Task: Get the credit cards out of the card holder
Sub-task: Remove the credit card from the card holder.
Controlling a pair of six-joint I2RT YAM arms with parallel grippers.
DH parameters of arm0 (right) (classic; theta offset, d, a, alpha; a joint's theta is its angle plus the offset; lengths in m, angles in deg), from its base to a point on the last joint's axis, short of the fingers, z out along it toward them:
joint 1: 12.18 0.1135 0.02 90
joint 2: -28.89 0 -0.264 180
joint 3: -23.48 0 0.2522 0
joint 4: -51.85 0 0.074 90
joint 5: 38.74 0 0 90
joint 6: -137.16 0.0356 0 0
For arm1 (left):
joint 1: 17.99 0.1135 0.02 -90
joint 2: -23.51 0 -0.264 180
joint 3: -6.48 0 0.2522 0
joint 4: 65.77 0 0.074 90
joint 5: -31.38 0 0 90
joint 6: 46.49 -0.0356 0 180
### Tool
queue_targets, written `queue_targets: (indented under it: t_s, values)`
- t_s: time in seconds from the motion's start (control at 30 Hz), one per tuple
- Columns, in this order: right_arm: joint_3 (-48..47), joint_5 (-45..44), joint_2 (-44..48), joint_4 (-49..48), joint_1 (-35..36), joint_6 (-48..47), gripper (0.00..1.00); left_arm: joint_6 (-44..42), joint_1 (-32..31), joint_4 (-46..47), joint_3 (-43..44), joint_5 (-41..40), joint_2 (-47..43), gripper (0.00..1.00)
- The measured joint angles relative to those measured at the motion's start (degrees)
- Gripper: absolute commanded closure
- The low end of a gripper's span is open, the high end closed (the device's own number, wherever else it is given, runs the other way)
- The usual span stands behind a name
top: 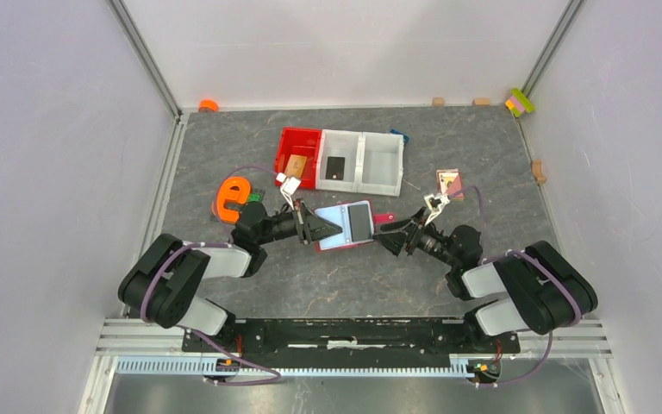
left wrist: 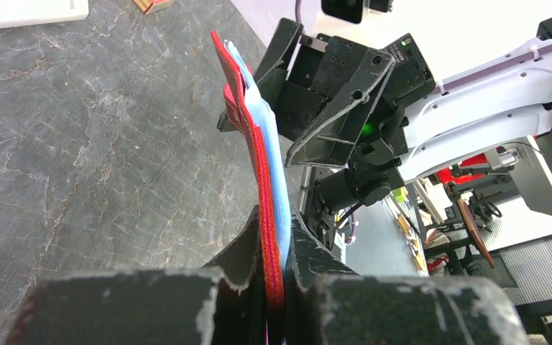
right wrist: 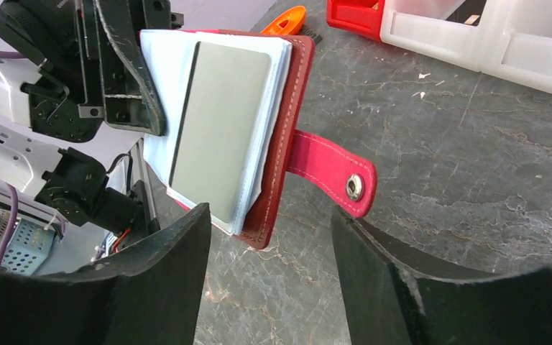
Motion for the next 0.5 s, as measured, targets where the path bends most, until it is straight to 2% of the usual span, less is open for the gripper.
queue_targets:
  t_s: [0.17,0.5]
  values:
    - [0.0,1.09,-1.81,-2.16,-0.04,1.6,0.3,0.11,-0.9,0.87,-0.31,-0.61,-0.35,0.98]
    - [0.13,3.96,-2.64,-6.08,-0.52,5.99,0.42,0.48,-2.23,0.85,-0.22,-0.66,0.24,0.98]
